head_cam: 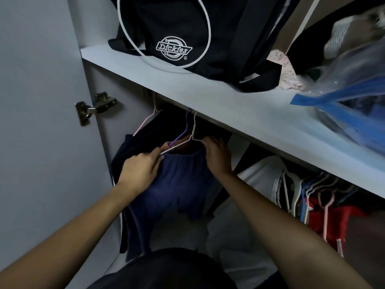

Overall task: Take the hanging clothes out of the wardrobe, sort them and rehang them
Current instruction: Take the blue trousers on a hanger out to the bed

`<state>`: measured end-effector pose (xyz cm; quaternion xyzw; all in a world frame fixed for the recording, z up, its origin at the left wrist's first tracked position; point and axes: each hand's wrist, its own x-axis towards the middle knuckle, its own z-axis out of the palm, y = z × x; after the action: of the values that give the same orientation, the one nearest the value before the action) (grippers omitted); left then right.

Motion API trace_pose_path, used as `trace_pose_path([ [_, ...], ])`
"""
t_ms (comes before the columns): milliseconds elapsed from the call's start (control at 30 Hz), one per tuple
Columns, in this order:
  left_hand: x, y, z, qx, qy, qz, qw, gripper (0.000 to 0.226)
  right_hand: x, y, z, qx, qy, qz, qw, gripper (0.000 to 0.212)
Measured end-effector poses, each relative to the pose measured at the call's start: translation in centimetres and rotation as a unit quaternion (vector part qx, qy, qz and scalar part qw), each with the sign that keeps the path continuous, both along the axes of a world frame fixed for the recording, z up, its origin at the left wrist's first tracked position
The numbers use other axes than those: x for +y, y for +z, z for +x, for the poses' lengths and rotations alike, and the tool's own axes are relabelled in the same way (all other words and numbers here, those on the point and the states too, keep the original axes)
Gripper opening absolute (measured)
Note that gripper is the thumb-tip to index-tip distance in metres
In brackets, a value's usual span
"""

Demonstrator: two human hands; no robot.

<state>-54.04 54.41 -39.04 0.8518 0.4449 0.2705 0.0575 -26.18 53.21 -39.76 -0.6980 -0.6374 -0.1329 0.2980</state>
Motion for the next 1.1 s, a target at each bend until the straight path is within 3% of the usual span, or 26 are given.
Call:
trace_pose_path([
  [167, -0.9, 0.7, -3.7, 0.018, 0.009, 0.004, 1.000, 0.024, -2.4, 1.5, -3.8, 0.053, 0.065, -0.003, 0.997, 0.018],
  [333, -3.3, 2.1, -8.1, -0.005, 0.034, 0.006, 0.999, 0.034, -3.9, 1.8, -7.6, 0.046, 0.086, -0.006, 0.995, 0.022],
  [500, -6.4, 2.3, -12.8, -0.004, 0.096, -0.006, 0.995, 0.036, -4.8, 1.4, -12.0, 0.053, 0.138, 0.003, 0.989, 0.015],
  [633, -10.0, 1.7, -16.3, -0.002, 0.159, -0.012, 0.987, 0.037, -6.0, 0.8, -15.3, 0.069, 0.175, -0.003, 0.982, 0.024],
  [933, -24.0, 0.8, -24.8, -0.011, 0.369, -0.056, 0.928, 0.037, -9.0, 0.5, -27.6, 0.112, 0.402, -0.040, 0.908, 0.036],
  [1100, -33.0, 0.7, -28.9, -0.024, 0.487, -0.044, 0.872, 0.036, -12.8, 0.6, -36.0, 0.106, 0.511, -0.074, 0.850, 0.032],
])
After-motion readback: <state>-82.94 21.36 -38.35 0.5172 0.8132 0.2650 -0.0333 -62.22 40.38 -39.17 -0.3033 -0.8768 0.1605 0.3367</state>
